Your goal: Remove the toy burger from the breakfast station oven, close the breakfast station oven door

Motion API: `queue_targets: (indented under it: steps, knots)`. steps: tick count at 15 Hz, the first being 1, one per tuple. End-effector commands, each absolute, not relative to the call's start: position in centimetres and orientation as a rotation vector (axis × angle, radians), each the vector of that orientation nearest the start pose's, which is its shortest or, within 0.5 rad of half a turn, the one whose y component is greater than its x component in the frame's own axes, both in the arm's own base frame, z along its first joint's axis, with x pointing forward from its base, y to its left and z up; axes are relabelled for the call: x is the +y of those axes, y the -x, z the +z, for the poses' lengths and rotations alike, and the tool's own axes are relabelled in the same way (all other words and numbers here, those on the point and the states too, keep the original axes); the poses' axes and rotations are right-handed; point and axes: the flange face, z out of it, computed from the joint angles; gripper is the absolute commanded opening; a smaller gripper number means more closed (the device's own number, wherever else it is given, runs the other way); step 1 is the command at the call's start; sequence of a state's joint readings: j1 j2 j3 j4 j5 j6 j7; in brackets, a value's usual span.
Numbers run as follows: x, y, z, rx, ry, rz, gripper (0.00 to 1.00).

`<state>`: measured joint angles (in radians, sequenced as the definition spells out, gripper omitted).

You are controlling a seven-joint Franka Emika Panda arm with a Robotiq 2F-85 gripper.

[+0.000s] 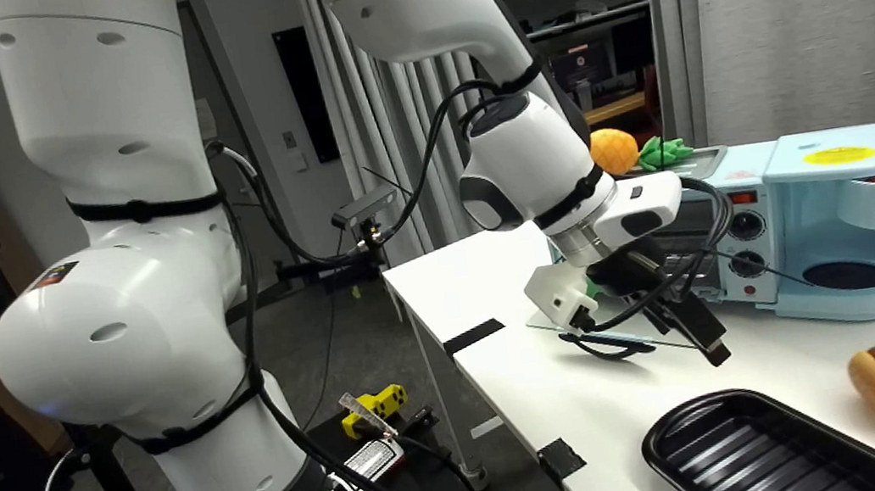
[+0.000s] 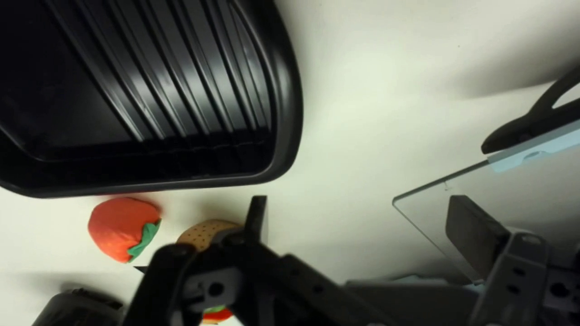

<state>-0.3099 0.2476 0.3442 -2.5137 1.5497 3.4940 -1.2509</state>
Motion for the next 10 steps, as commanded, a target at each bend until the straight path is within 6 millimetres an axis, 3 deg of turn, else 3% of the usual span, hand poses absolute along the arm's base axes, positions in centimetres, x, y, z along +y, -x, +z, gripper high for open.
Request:
queue_targets:
  steps: [1,6,10]
  knots:
    - [-10.1,-41.2,23.0,0.621,3.209,-0.728,1.00]
    - [-9.2,-40.9,23.4,0.583,3.181,-0.721,1.00]
    - [-7.2,-40.8,23.4,0.454,3.191,-0.696,1.00]
